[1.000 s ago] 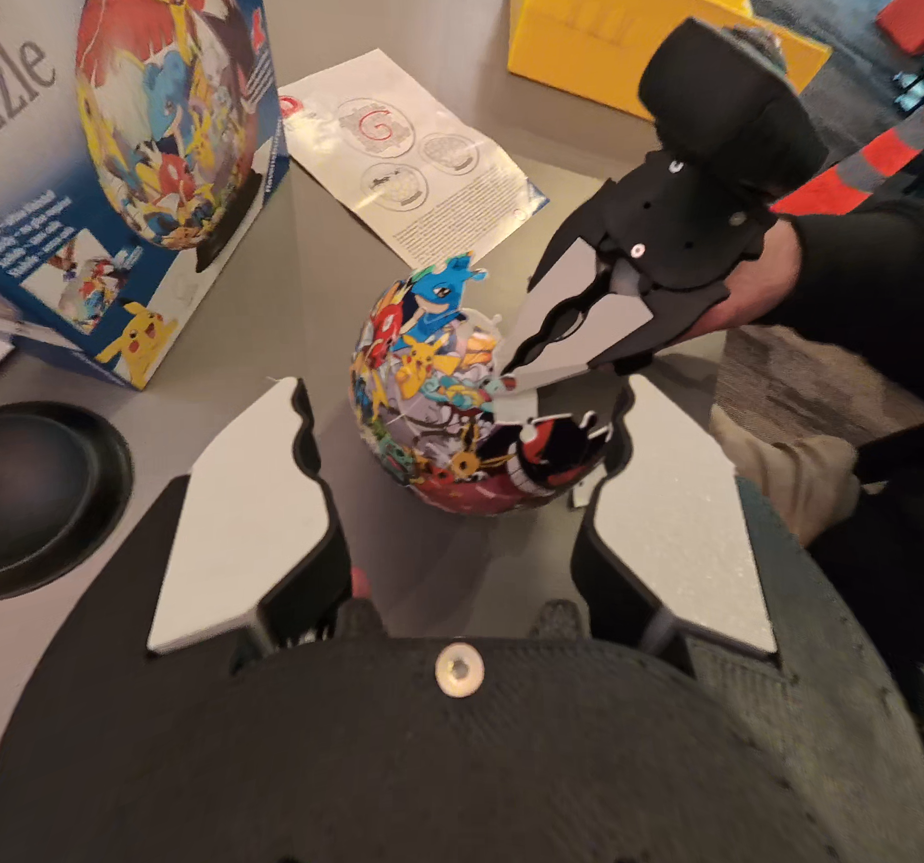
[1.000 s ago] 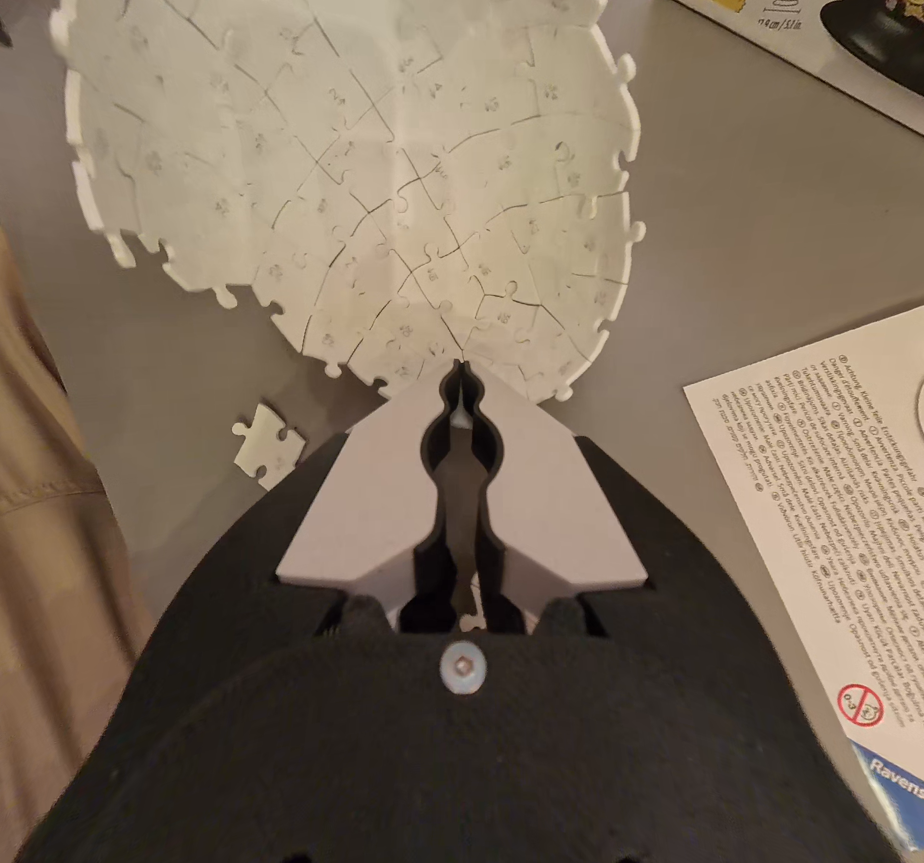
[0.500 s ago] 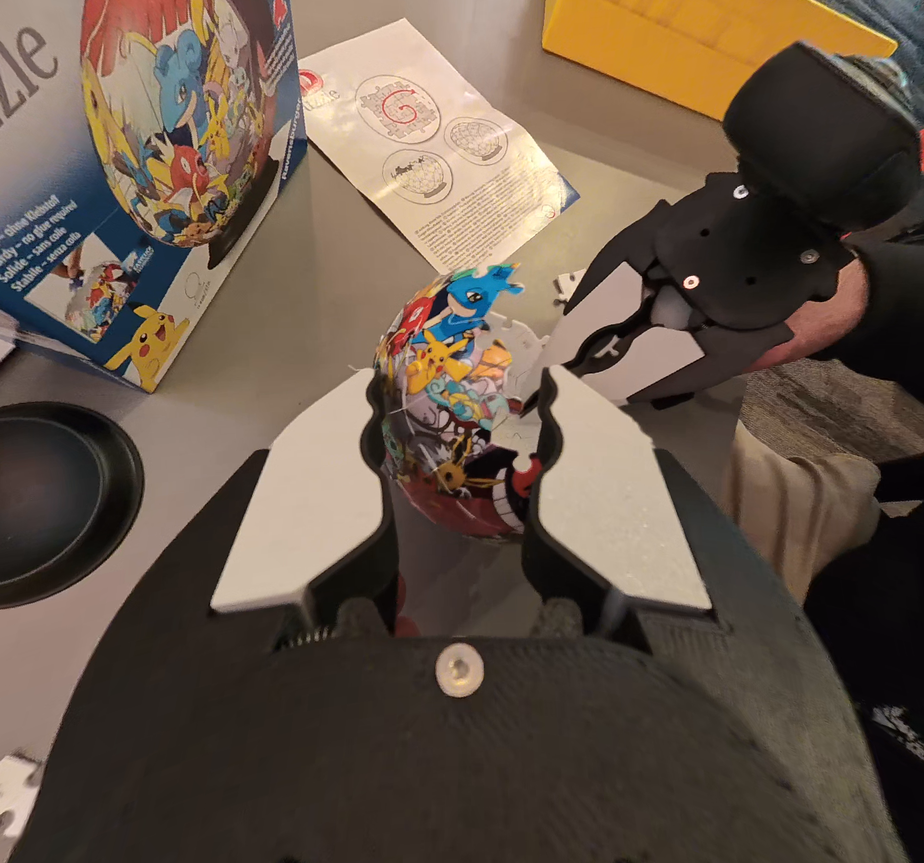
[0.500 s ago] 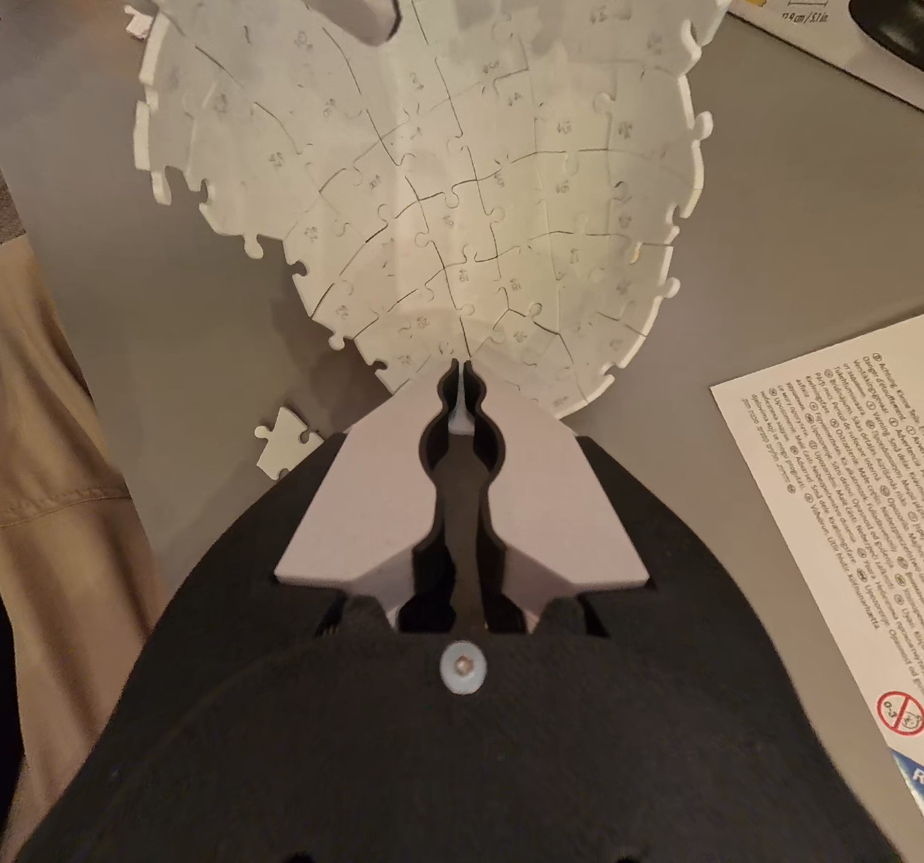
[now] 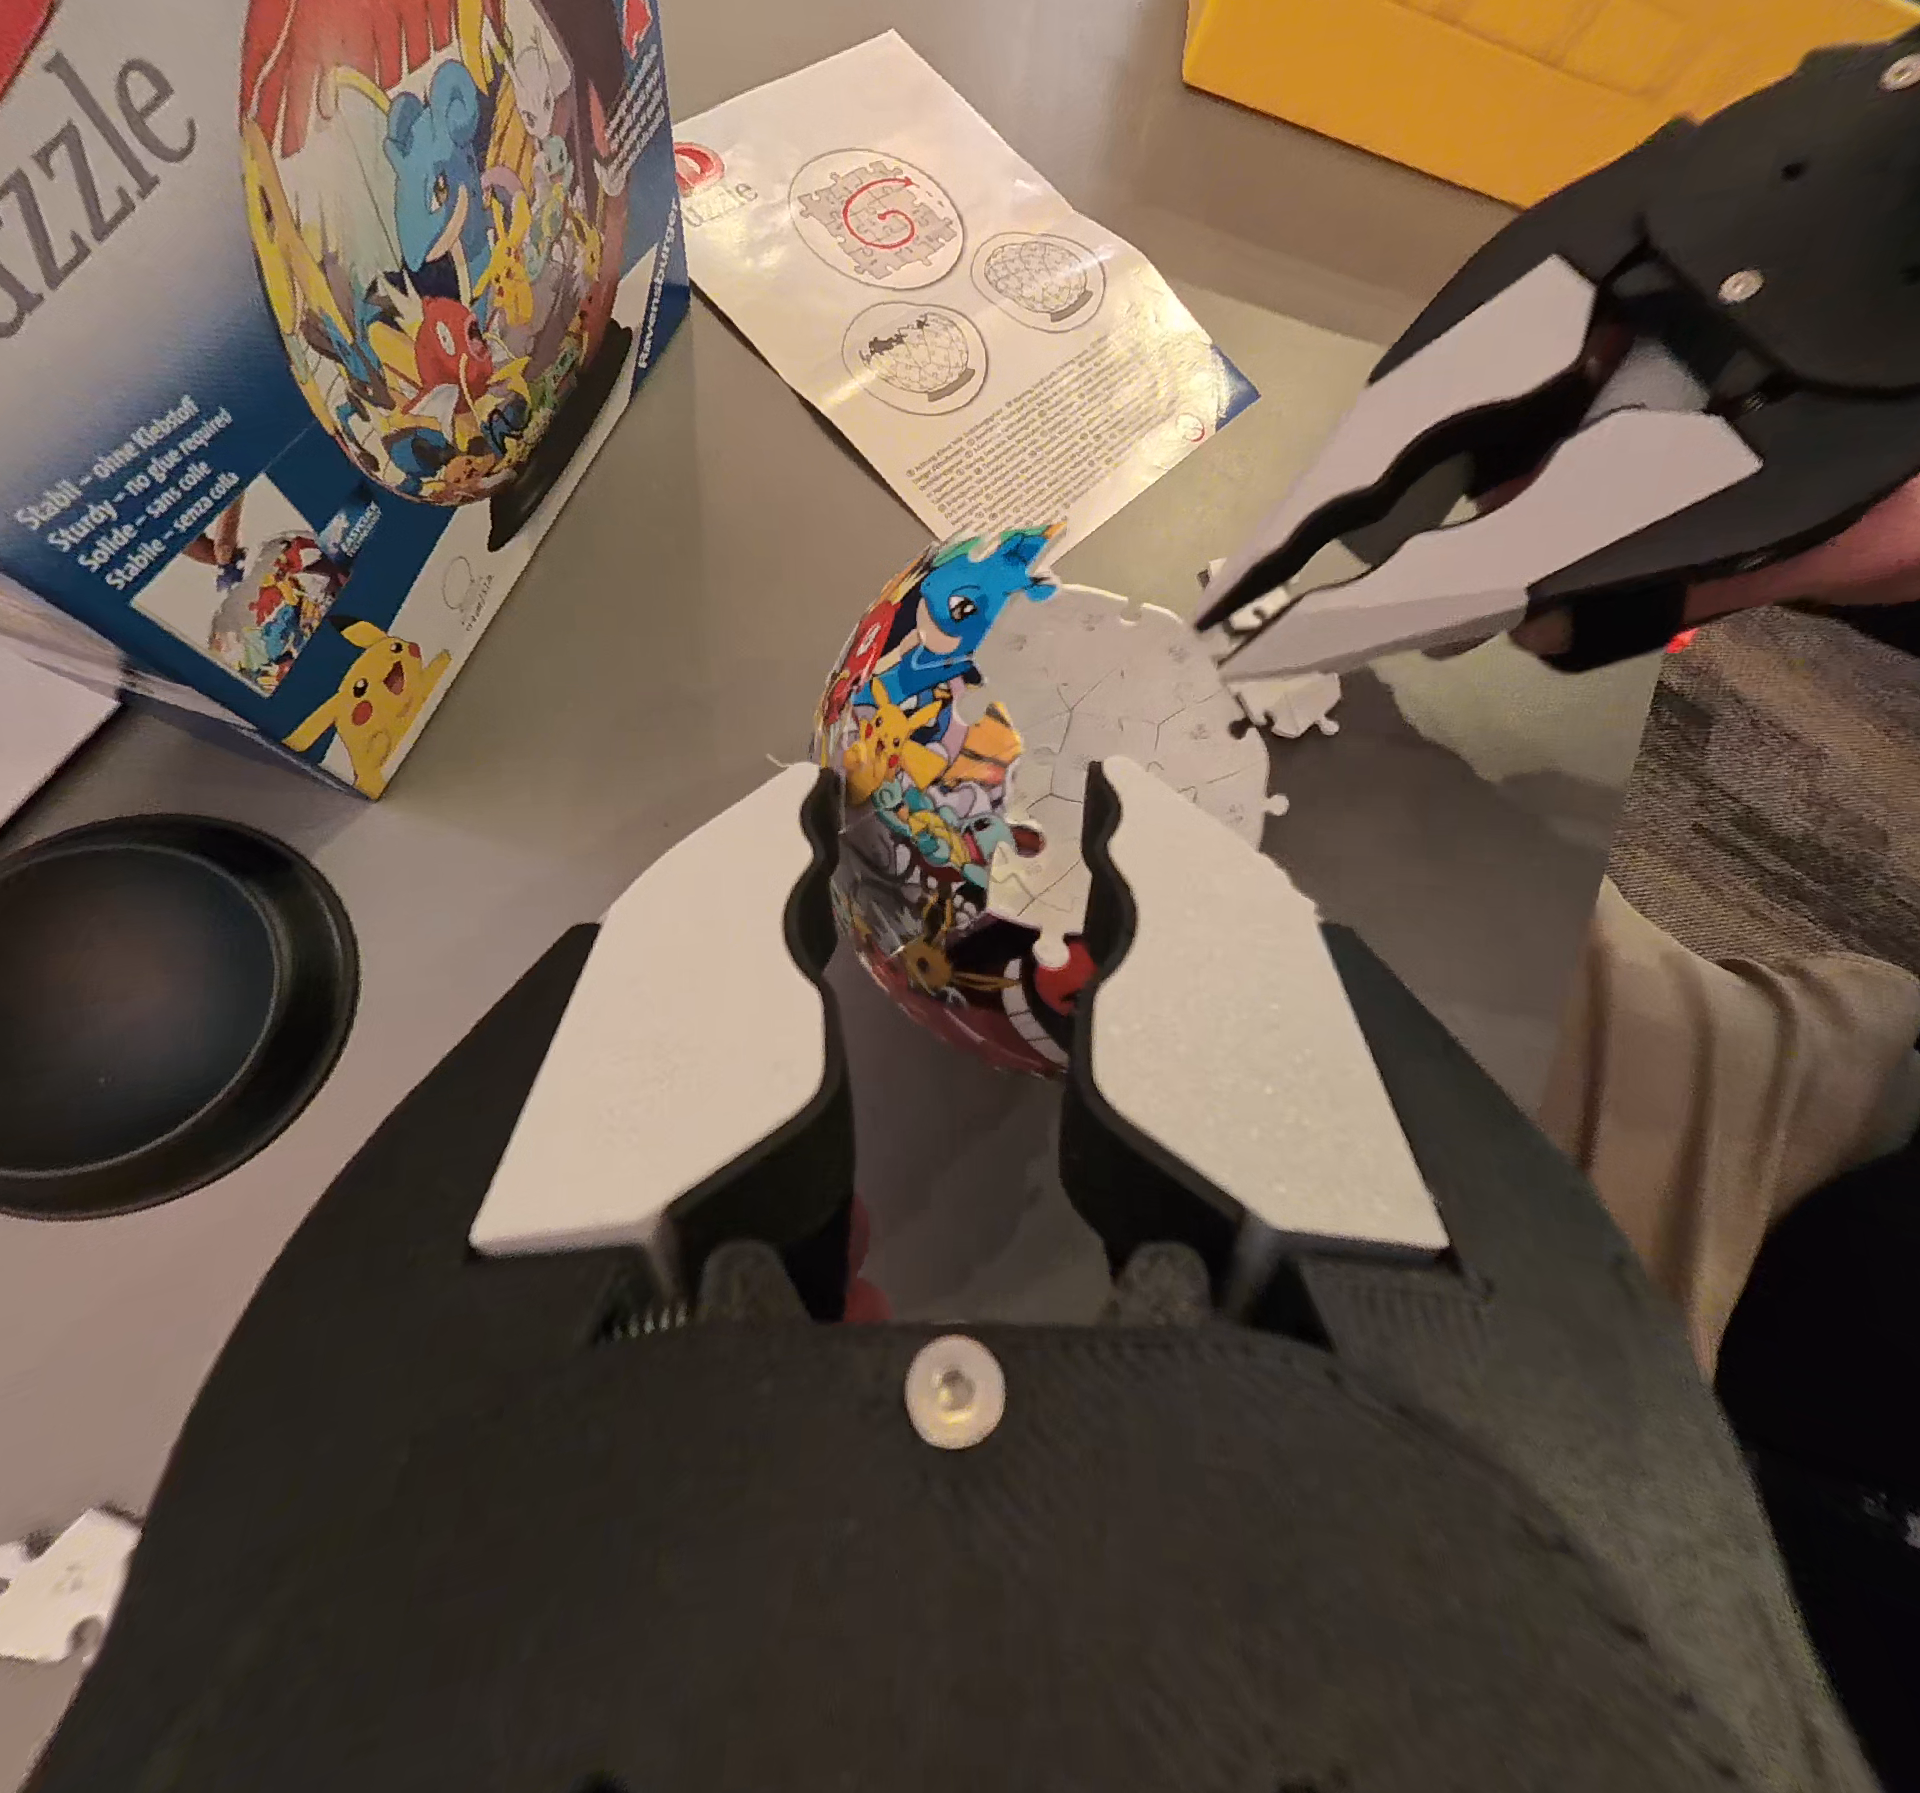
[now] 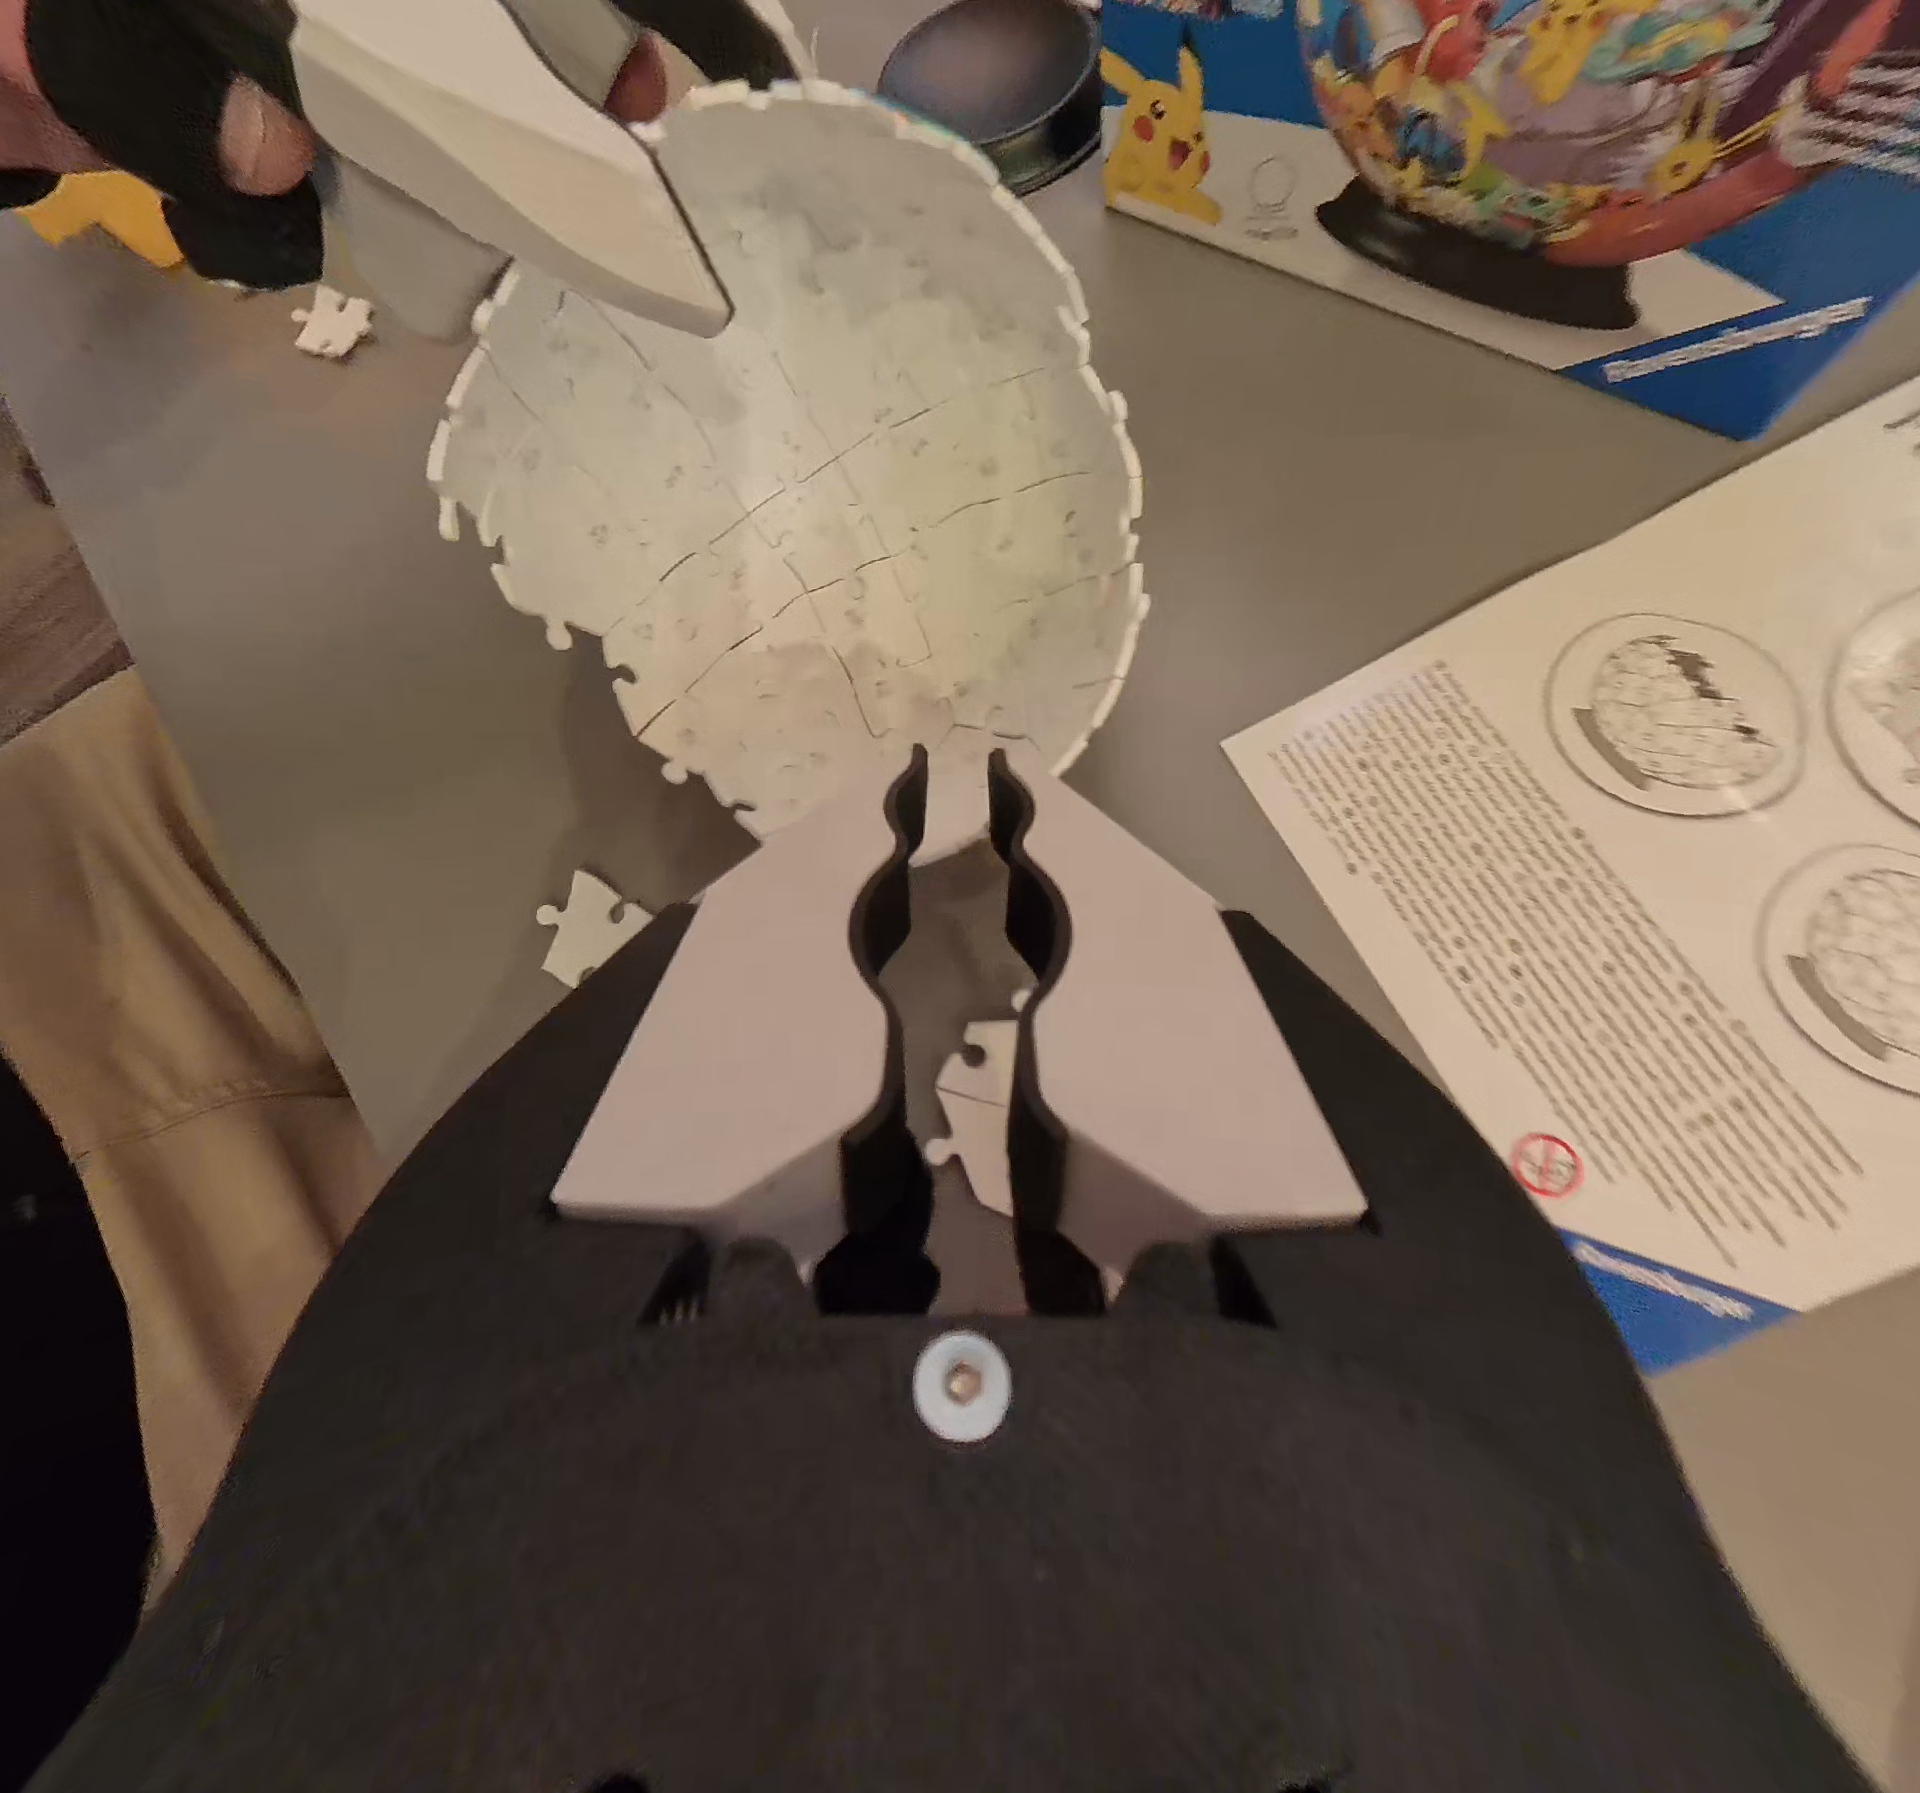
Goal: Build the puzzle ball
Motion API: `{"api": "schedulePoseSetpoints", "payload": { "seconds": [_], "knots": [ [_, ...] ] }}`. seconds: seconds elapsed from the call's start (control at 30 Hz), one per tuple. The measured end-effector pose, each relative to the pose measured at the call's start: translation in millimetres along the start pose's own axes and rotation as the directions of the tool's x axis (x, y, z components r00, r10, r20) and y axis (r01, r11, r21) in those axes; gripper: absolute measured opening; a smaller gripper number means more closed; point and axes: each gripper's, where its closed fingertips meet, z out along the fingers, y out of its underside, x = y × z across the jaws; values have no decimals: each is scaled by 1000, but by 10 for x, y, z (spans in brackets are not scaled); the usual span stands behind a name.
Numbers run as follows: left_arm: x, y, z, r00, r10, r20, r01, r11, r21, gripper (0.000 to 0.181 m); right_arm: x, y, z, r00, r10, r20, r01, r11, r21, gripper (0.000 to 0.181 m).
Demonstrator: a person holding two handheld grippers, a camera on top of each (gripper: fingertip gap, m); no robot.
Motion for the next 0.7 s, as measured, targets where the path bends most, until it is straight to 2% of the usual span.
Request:
{"api": "schedulePoseSetpoints", "payload": {
  "seconds": [0.17,0.37,0.47,0.7],
  "knots": [
    [11,-23,-4,999,33,28,-33,999,-2,39,214,20,-39,993,63,-100,-65,998,-17,16],
    [37,-29,-19,994,87,69,-86,996,-18,36,217,134,74,992,116,-58,-121,987,-109,15],
    [53,-36,-23,990,114,86,-112,993,-26,36,186,172,109,990,135,-36,-139,982,-126,6],
    [96,-55,-44,982,161,102,-157,987,-39,35,109,248,140,986,167,-1,-165,976,-142,7]
  ]
}}
